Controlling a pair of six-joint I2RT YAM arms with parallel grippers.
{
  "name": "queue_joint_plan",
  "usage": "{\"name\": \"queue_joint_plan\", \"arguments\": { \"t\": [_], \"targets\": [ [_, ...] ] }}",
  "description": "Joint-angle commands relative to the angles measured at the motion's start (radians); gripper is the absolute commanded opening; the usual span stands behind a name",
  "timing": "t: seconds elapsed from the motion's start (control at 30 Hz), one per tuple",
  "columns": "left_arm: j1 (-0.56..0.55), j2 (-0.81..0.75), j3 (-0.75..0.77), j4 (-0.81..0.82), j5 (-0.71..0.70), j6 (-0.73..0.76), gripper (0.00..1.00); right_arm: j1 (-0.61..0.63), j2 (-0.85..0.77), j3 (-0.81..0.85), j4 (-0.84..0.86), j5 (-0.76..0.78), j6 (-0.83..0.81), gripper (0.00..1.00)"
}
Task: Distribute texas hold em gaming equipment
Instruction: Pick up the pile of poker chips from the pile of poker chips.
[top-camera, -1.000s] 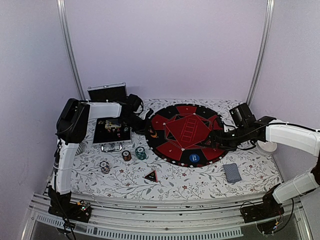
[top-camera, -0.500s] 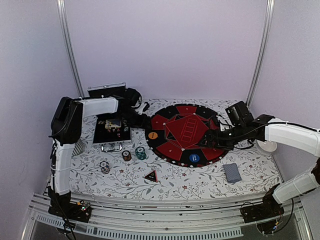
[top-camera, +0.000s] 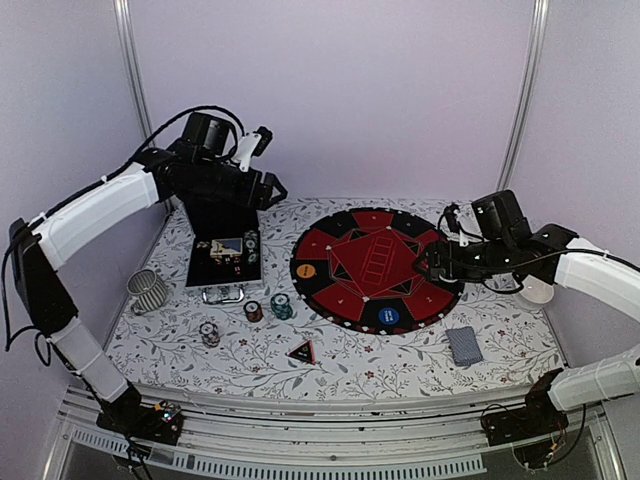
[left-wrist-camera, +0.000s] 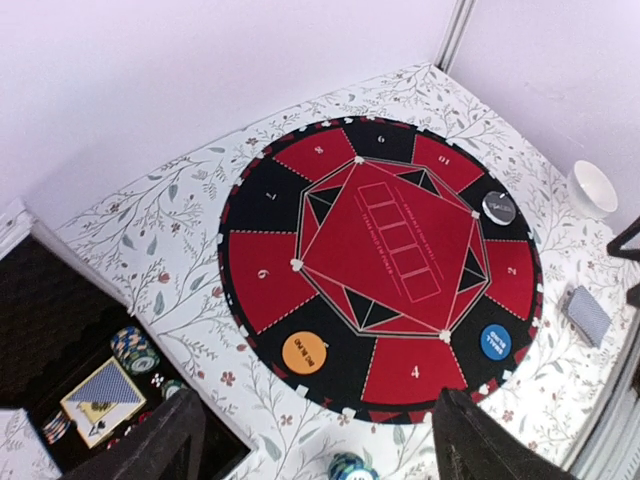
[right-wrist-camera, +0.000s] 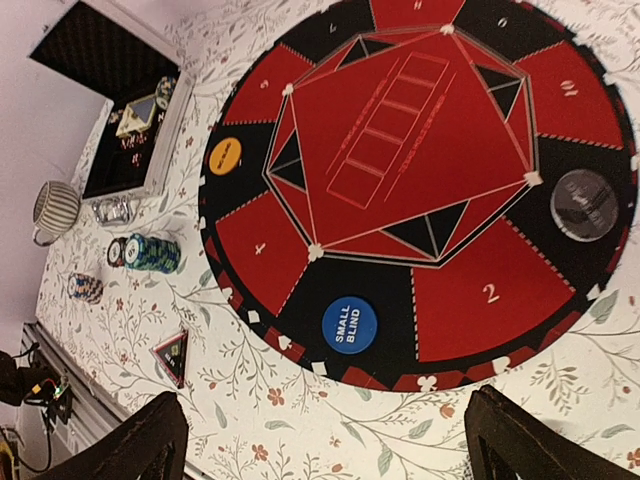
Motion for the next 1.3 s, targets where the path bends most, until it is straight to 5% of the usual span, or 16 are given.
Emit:
{"name": "queue_joint_plan", "arguments": {
  "t": [0.0,0.3,0.57,0.8,0.97,1.27],
  "targets": [
    [0.001,-0.103,-0.16,-0.092,-0.088,-0.006,0.81,0.003,-0.101,0.028,-0.033,0.171,-0.028,0.99],
    [-0.001,-0.292,-0.384,-0.232,-0.1,-0.123,0.84,-0.003,-0.173,0.013,-0.045,0.17,-0.06,0.99],
    [-0.014,-0.231,-0.53,-0.186,-0.042,-0.165,0.91,-0.005,-0.126,-0.011,-0.033,0.135,-0.027,0.99],
    [-0.065,-0.169,-0.491,-0.102,-0.007,-0.093,0.82,-0.005,-0.099,-0.037,-0.028,0.13,-0.018,0.99],
    [-0.18,-0.158,-0.456,-0.001,0.011,0.042,0.98,-0.005,-0.068,-0.044,-0.014,0.125,-0.016,0.99],
    [-0.152,0.134,-0.268,-0.103,-0.115,-0.012,0.98,-0.005,-0.003,-0.037,-0.005,0.097,-0.016,0.99]
  ]
}}
